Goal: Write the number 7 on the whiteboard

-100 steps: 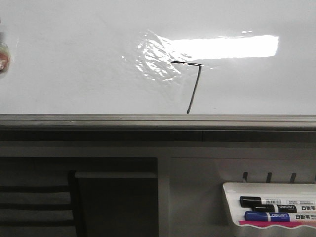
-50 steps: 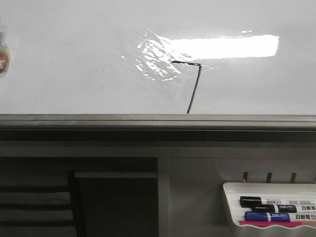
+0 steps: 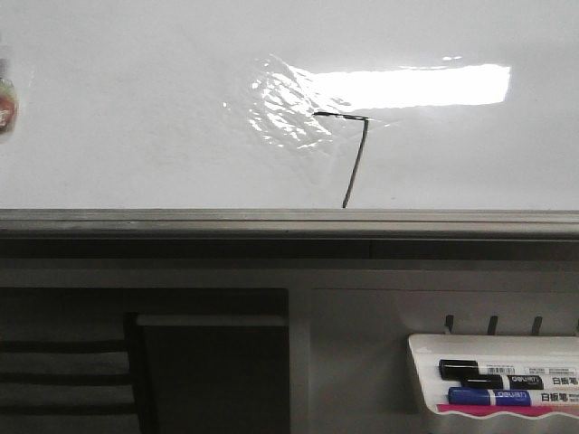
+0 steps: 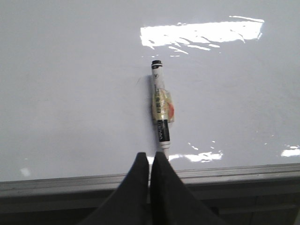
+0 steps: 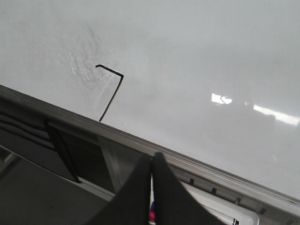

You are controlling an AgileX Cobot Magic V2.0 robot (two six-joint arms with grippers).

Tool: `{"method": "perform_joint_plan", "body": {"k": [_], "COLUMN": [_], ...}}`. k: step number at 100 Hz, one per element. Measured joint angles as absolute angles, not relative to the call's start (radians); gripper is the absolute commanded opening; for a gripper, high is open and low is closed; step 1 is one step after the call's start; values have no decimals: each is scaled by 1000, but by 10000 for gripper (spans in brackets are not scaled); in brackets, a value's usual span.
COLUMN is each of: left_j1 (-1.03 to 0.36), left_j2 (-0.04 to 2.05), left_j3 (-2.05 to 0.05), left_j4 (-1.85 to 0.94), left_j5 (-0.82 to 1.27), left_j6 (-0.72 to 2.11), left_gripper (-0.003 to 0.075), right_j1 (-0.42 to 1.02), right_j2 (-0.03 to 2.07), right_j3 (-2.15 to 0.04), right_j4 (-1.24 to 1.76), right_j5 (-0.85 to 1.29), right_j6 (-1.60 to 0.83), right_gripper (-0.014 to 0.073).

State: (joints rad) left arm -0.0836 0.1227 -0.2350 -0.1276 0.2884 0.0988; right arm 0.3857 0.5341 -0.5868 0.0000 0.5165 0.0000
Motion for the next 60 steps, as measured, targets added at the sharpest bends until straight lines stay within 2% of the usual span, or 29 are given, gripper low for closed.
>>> {"method": "perform_joint_plan", "body": {"k": [16, 30, 60], "left_j1": [-62, -62, -62], "left_j2": [8, -5, -5], "left_j3": [-100, -4, 0], "left_j4": [-128, -129, -129], "left_j5": [240, 157, 53], "left_j6": [99, 99, 100], "left_gripper": [-20, -20, -20], "right_j1": [386, 386, 386], "right_j2": [534, 534, 534], "right_j3": [-587, -587, -587], "right_j4": [0, 0, 0], "right_j5": [517, 517, 517], "right_j6": [0, 0, 0], "right_gripper": [-71, -71, -71]}}
